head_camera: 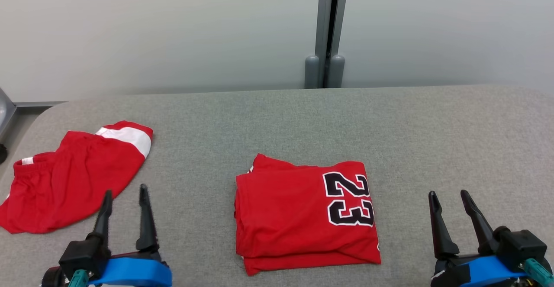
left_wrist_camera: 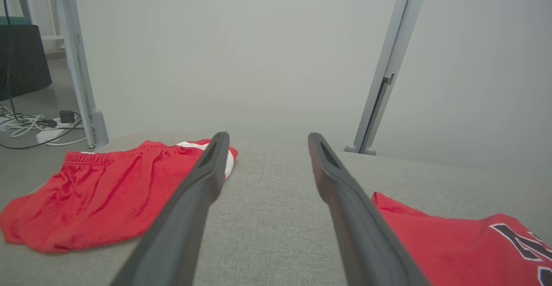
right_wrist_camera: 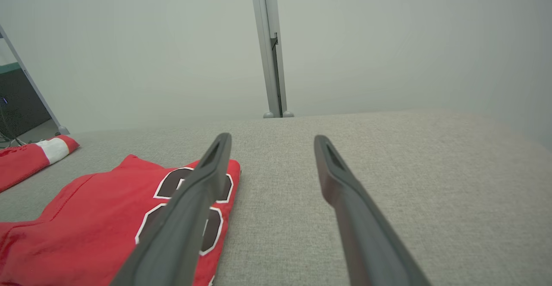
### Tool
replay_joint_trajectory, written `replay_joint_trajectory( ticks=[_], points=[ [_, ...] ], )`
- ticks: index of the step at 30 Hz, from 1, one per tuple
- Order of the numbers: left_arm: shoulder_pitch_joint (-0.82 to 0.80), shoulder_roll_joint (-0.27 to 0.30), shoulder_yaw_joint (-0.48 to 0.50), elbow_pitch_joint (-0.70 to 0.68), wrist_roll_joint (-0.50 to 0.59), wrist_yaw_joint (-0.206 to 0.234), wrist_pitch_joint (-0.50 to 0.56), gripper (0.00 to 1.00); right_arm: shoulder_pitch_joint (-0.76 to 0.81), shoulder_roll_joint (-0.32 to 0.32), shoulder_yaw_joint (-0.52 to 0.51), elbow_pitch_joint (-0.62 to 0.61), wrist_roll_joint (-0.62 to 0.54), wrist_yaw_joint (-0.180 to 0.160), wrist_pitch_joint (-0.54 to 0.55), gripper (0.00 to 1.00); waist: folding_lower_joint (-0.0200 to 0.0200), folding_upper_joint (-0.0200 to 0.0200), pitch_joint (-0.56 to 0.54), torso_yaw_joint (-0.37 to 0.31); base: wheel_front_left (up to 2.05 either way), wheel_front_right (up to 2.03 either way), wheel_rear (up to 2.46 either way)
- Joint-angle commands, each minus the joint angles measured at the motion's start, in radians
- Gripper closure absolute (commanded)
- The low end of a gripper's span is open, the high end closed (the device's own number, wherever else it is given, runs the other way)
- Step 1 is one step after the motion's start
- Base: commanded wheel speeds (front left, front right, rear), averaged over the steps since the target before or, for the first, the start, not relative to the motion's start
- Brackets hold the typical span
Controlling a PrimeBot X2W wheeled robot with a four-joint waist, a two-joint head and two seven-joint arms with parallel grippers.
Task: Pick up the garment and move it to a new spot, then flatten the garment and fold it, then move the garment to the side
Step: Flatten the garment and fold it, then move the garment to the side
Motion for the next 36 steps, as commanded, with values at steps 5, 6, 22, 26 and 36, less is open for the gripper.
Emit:
replay_joint_trajectory(
  ticks=[5, 6, 22, 26, 36],
  points=[
    [0.045, 0.01, 0.048, -0.015, 0.05, 0.025, -0.003, 0.0, 0.042, -0.001, -0.01, -0.032, -0.016, 0.0, 0.014, 0.0, 0.0, 0.0, -0.016, 0.009, 0.0, 0.0, 0.0],
    [0.052, 0.009, 0.049, -0.019, 0.062, 0.026, -0.003, 0.0, 0.049, -0.001, -0.01, -0.04, -0.018, 0.0, 0.019, 0.0, 0.0, 0.0, -0.018, 0.01, 0.0, 0.0, 0.0],
    [0.064, -0.016, 0.083, -0.009, 0.088, -0.007, -0.003, 0.0, 0.088, -0.001, -0.01, -0.105, -0.038, 0.0, 0.071, 0.0, 0.0, 0.0, -0.024, 0.015, 0.0, 0.0, 0.0],
    [0.057, -0.022, 0.087, -0.009, 0.096, -0.015, -0.003, 0.0, 0.07, -0.001, -0.01, -0.096, -0.04, 0.0, 0.076, 0.0, 0.0, 0.0, -0.02, 0.017, 0.0, 0.0, 0.0],
    [0.022, -0.032, 0.07, -0.019, 0.105, -0.026, -0.003, 0.0, -0.081, -0.002, 0.044, -0.064, -0.078, 0.0, 0.135, 0.0, 0.0, 0.0, 0.017, 0.05, 0.0, 0.0, 0.0]
  ],
)
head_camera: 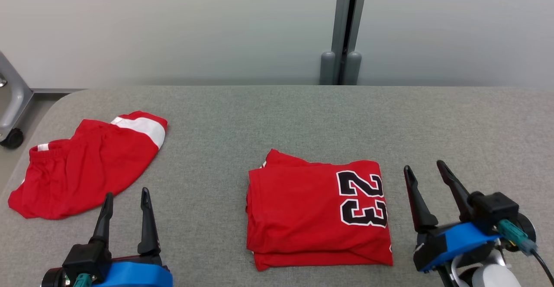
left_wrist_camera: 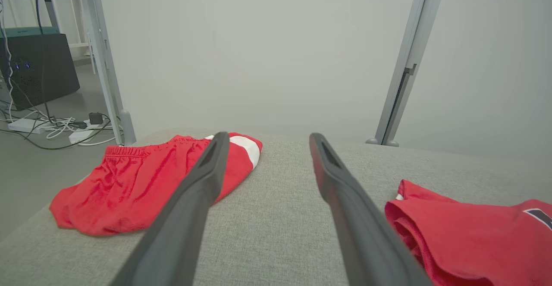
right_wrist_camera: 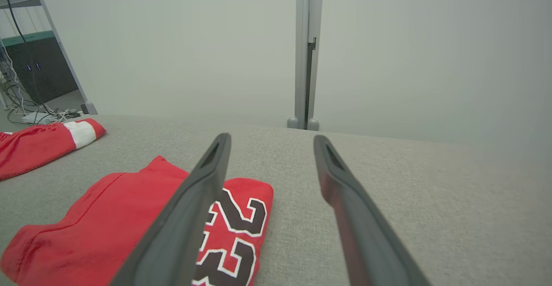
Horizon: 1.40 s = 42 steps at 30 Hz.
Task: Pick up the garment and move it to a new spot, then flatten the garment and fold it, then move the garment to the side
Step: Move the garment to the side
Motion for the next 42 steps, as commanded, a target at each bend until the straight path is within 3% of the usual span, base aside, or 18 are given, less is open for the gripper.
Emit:
replay_joint_trajectory(
  ticks=[1, 9, 15, 23, 24, 25, 30, 42],
  points=[
    [-0.02, 0.001, -0.004, 0.0, 0.003, -0.001, -0.003, 0.0, -0.031, -0.002, 0.01, 0.016, -0.002, 0.0, 0.008, 0.0, -0.0001, 0.0, 0.011, 0.011, 0.0, 0.0, 0.0],
    [-0.07, -0.009, -0.022, 0.008, 0.003, -0.011, -0.003, 0.0, -0.148, -0.001, 0.024, 0.223, -0.009, 0.0, 0.052, 0.0, -0.0001, 0.0, 0.058, 0.059, 0.0, 0.0, 0.0],
    [-0.097, -0.015, -0.032, 0.013, -0.006, -0.014, -0.003, 0.0, -0.194, -0.001, 0.018, 0.455, -0.021, 0.0, 0.01, 0.0, -0.0001, 0.0, 0.093, 0.086, 0.0, 0.0, 0.0],
    [-0.112, -0.016, -0.032, 0.017, -0.007, -0.016, -0.003, 0.0, -0.233, 0.0, 0.084, 0.656, 0.032, 0.0, -0.033, 0.0, -0.0001, 0.0, 0.117, 0.09, 0.0, 0.0, 0.0],
    [-0.112, -0.016, -0.033, 0.018, -0.006, -0.015, -0.003, 0.0, -0.239, 0.001, 0.096, 0.671, 0.049, 0.0, -0.035, 0.27, -0.0001, 0.0, 0.118, 0.089, 0.0, 0.0, 0.0],
    [-0.113, -0.017, -0.035, 0.021, -0.005, -0.014, -0.003, 0.0, -0.246, 0.002, 0.107, 0.686, 0.058, 0.0, -0.04, 0.96, -0.0001, 0.0, 0.119, 0.086, 0.0, 0.0, 0.0],
    [-0.13, -0.017, -0.032, 0.013, -0.014, -0.015, -0.003, 0.0, -0.321, -0.008, 0.112, 0.706, 0.058, 0.0, -0.096, 1.0, -0.0001, 0.0, 0.14, 0.051, 0.0, 0.0, 0.0],
    [-0.202, -0.017, -0.034, -0.046, -0.013, -0.026, -0.003, 0.0, -0.468, -0.204, 0.077, 0.654, 0.035, 0.0, -0.106, 1.0, -0.0001, 0.0, 0.276, -0.143, 0.0, 0.0, 0.0]
  ],
)
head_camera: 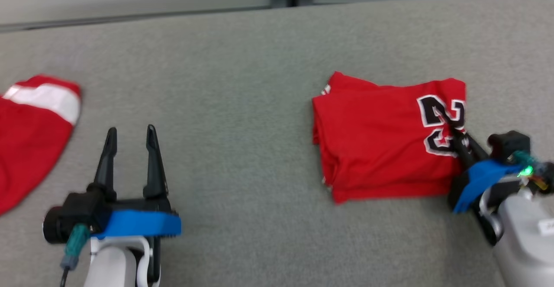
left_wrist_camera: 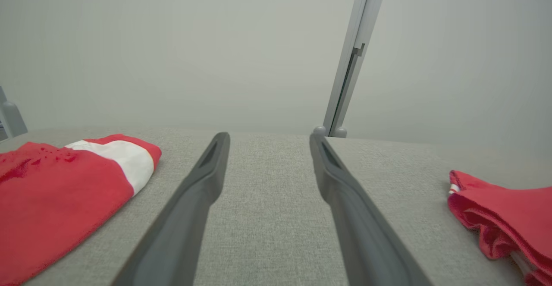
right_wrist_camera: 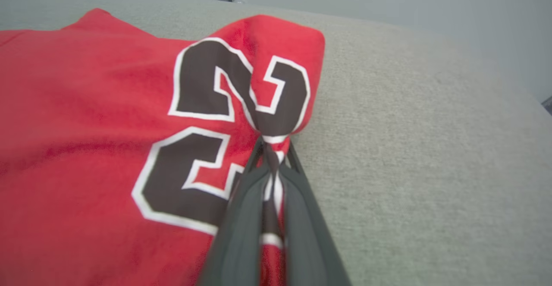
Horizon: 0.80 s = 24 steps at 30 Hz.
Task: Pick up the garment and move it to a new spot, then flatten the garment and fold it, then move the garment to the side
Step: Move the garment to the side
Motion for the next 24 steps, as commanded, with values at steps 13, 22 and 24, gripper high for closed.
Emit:
replay_joint_trajectory(
  ticks=[13, 22, 24],
  points=[
    [-0.092, 0.009, 0.012, -0.062, 0.047, -0.032, -0.003, 0.0, -0.133, -0.106, -0.003, -0.16, -0.011, -0.001, 0.014, 1.0, -0.0001, -0.0001, 0.107, -0.108, 0.0, 0.0, 0.0],
    [-0.136, 0.011, -0.005, -0.097, 0.061, -0.044, -0.003, 0.0, -0.294, -0.216, -0.007, -0.128, -0.016, -0.001, 0.087, 1.0, -0.0001, -0.0001, 0.19, -0.072, 0.0, 0.0, 0.0],
    [-0.15, 0.011, -0.013, -0.1, 0.061, -0.048, -0.003, 0.0, -0.332, -0.253, -0.028, -0.093, -0.008, -0.001, 0.092, 1.0, -0.0001, -0.0001, 0.208, -0.057, 0.0, 0.0, 0.0]
  ],
)
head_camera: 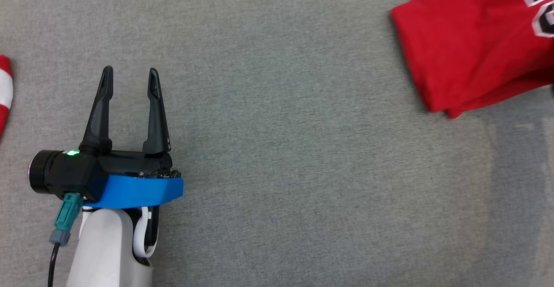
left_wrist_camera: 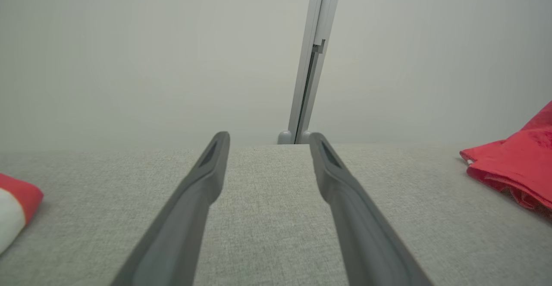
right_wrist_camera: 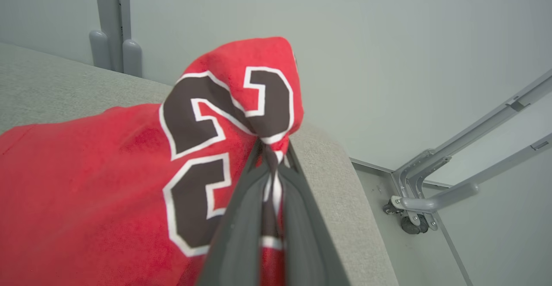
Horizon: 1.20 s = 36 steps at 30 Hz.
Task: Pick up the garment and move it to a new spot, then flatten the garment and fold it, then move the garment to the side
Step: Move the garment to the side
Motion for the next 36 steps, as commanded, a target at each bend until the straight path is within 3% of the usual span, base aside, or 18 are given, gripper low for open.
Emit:
replay_joint_trajectory(
  ticks=[1, 8, 12, 13, 14, 15, 16, 27, 36],
  points=[
    [-0.025, 0.004, -0.003, -0.004, 0.001, -0.004, -0.003, 0.0, -0.023, -0.022, -0.013, 0.017, 0.004, 0.0, 0.008, 1.0, -0.0001, -0.0001, 0.026, 0.026, 0.0, 0.0, 0.0],
    [-0.055, 0.003, -0.015, -0.005, -0.001, -0.01, -0.002, 0.0, -0.105, -0.134, -0.074, 0.12, -0.043, 0.0, 0.02, 1.0, -0.0001, -0.0001, 0.063, 0.057, 0.0, 0.0, 0.0],
    [-0.062, 0.004, -0.007, -0.002, -0.001, -0.012, -0.003, 0.0, -0.138, -0.149, -0.096, 0.159, -0.076, 0.0, 0.021, 1.0, -0.0001, -0.0001, 0.073, 0.06, 0.0, 0.0, 0.0],
    [-0.064, 0.004, -0.006, -0.001, 0.0, -0.012, -0.002, 0.0, -0.149, -0.151, -0.103, 0.167, -0.082, 0.0, 0.01, 0.86, -0.0001, -0.0001, 0.076, 0.061, 0.0, 0.0, 0.0],
    [-0.065, 0.003, -0.004, 0.001, 0.001, -0.012, -0.002, 0.0, -0.16, -0.143, -0.11, 0.174, -0.084, 0.0, 0.002, 0.84, -0.0001, -0.0001, 0.078, 0.061, 0.0, 0.0, 0.0],
    [-0.065, 0.003, -0.002, 0.002, 0.001, -0.013, -0.003, 0.0, -0.166, -0.135, -0.111, 0.177, -0.099, 0.0, -0.01, 0.57, -0.0001, -0.0001, 0.078, 0.062, 0.0, 0.0, 0.0],
    [-0.065, 0.003, 0.0, 0.004, 0.001, -0.013, -0.002, 0.0, -0.172, -0.134, -0.111, 0.182, -0.122, 0.0, -0.018, 0.0, -0.0001, -0.0001, 0.078, 0.062, 0.0, 0.0, 0.0],
    [0.011, -0.002, 0.033, 0.026, -0.014, -0.001, -0.002, 0.0, -0.116, -0.011, -0.18, 0.159, -0.22, 0.0, -0.138, 0.0, -0.0001, -0.0001, -0.059, 0.073, 0.0, 0.0, 0.0],
    [0.126, -0.006, 0.054, 0.055, -0.034, 0.017, -0.002, 0.0, 0.011, 0.164, -0.048, 0.027, -0.141, 0.0, -0.167, 0.0, -0.0001, -0.0001, -0.205, 0.11, 0.0, 0.0, 0.0]
  ],
)
